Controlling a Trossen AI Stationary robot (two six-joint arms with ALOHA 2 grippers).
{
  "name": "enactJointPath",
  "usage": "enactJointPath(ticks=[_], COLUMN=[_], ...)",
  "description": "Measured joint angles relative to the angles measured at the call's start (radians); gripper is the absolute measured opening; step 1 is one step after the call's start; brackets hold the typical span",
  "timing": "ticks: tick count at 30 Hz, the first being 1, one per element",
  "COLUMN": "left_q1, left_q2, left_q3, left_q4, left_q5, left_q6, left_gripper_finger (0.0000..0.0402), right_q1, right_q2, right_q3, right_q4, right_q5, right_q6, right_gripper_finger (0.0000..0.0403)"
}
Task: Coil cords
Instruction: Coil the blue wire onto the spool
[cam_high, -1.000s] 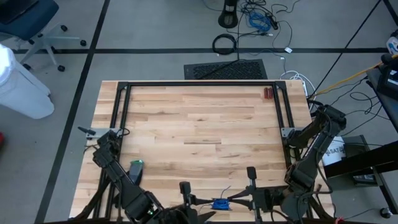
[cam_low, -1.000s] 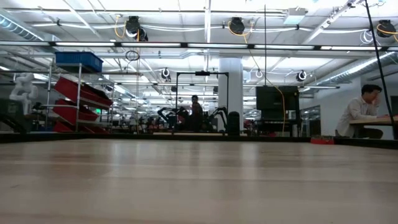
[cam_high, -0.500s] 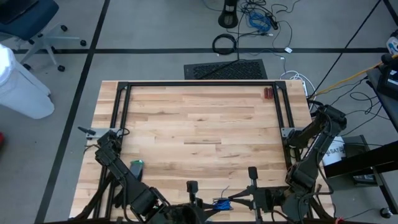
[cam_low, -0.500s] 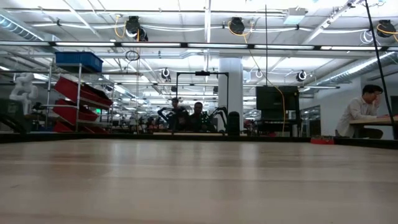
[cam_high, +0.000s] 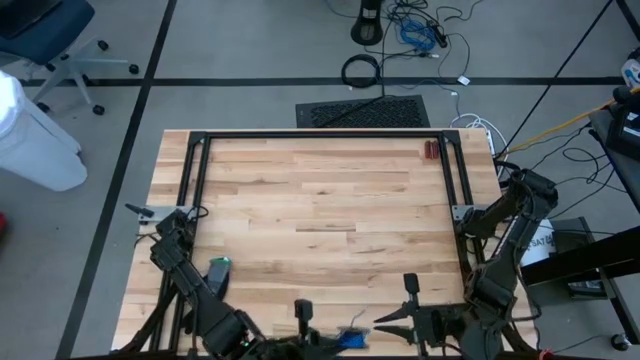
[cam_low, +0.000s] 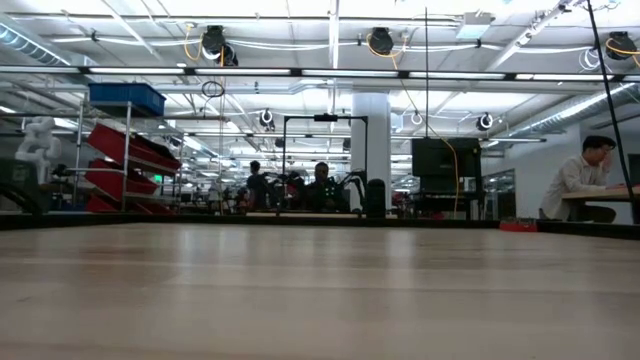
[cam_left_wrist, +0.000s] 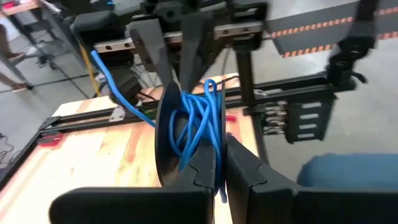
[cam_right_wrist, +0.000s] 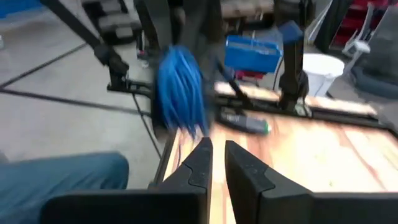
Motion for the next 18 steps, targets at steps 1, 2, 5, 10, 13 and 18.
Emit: enactJointPath(ticks=[1, 2, 5, 10, 13, 18], left_q1=[-0.008, -0.014, -0.033, -0.070, -0.098, -0.123], left_q2=[0.000, 0.000, 0.000, 0.000, 0.000, -0.002], left_q3=[0.000, 0.000, 0.000, 0.004, 0.005, 0.005], left_q4=[0.000, 0.002, 0.003, 0.014, 0.034, 0.036], left_q5=[0.004, 0.009, 0.010, 0.008, 0.012, 0.003], left_q6=[0.000, 0.000, 0.000, 0.032, 0.073, 0.134], left_gripper_finger=[0.0014, 0.0014, 0.0014, 0.0014, 0.0014, 0.0013], right_q1=[0.007, 0.014, 0.038, 0.085, 0.109, 0.131], right_q2=[0.000, 0.000, 0.003, 0.052, 0.102, 0.185], right_q3=[0.000, 0.000, 0.000, -0.006, -0.014, -0.015], right_q4=[-0.030, -0.055, -0.134, -0.189, -0.190, -0.177], right_q5=[0.005, 0.009, 0.067, 0.123, 0.117, 0.122], right_q6=[0.028, 0.056, 0.148, 0.254, 0.284, 0.285], right_gripper_finger=[0.0032, 0.0035, 0.0044, 0.0051, 0.0051, 0.0048])
